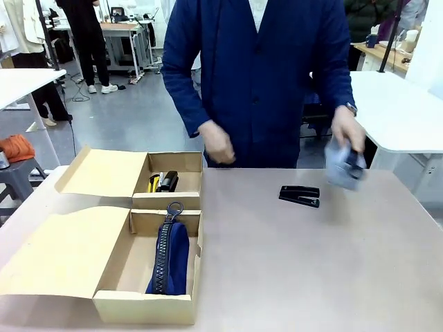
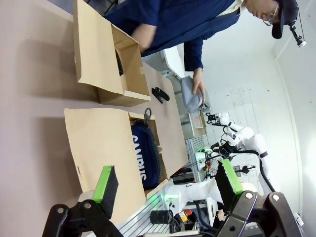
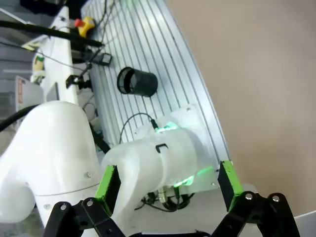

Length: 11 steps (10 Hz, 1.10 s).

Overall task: Place items inside the box.
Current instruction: Pick up a Pencil pouch or Stapler and place it inside the Mailer Box closest to the robot.

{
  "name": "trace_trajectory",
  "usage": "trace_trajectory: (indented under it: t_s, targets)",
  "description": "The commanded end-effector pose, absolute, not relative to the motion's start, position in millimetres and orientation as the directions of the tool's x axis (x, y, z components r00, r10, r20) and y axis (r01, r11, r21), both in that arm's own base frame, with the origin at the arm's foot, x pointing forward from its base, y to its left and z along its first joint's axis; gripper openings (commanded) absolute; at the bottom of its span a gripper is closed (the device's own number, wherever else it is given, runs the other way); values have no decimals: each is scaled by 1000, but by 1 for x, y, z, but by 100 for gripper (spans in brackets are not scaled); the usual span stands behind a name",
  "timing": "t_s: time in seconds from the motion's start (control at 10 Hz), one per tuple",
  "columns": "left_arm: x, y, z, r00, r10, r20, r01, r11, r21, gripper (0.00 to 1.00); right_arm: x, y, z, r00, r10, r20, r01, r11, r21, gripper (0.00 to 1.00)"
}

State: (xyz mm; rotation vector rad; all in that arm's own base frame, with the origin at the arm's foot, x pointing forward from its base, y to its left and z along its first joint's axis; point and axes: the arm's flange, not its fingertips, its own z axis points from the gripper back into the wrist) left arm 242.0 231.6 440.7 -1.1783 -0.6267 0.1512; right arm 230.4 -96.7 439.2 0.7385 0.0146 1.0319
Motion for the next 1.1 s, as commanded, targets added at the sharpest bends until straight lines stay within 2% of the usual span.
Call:
trace_trajectory:
  t_s: [0.0,0.2,0.4,0.5,0.6,0.7,0.9,1.0]
  targets:
    - [243,231,441,810,431,398,233,387,-892,100,224,-91,402,534,782,323,-769,289,570,100]
    - [243,231,441,810,431,398,233,387,-892,100,240,-83,410,518,765,383,-814,303,496,100]
    - [243,231,441,810,431,398,233,387,-892,100,275,-50,437,635,645,425,-772,504,387,100]
    - [243,231,441,810,431,398,233,387,-892,100,298,-18,451,555,696,456,-829,511,229,100]
    - [243,231,441,810,431,398,233,387,-892,100,324,17,463,523,724,449,-834,544,94,100]
    - [243,231,441,810,431,398,233,387,-892,100,353,46,472,460,773,437,-857,515,-8,100]
    - [243,231,441,810,431,398,233,387,-892,100,417,93,465,510,808,295,-789,576,-212,100]
    - [243,231,441,810,431,398,233,387,-892,100,435,109,456,535,810,240,-764,585,-272,100]
